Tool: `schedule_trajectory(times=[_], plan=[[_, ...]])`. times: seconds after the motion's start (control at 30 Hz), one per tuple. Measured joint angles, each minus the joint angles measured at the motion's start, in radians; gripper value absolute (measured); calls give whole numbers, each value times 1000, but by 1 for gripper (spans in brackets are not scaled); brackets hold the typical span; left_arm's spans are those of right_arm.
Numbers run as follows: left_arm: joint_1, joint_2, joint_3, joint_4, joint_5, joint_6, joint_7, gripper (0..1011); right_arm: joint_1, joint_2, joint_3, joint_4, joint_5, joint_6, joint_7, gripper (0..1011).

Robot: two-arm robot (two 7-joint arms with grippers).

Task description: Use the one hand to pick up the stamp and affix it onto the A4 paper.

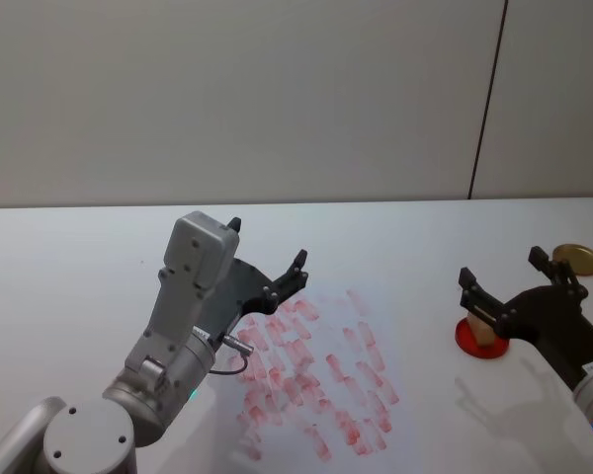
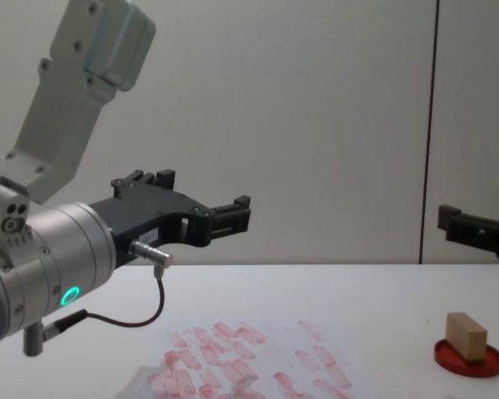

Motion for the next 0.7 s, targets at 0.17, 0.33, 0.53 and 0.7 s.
schedule_trajectory(times=[0.17, 0.33, 0.53, 0.7], plan=[[0, 0, 0, 0, 0, 0, 0, 993, -2, 2, 0, -1, 3, -3, 0, 1001], [0, 0, 0, 0, 0, 0, 0, 993, -2, 3, 0, -1, 4, -4, 0, 1001], [0, 0, 0, 0, 0, 0, 0, 993, -2, 3, 0, -1, 4, -4, 0, 1001], [0, 0, 0, 0, 0, 0, 0, 993, -2, 3, 1, -1, 4, -4, 0, 1001]])
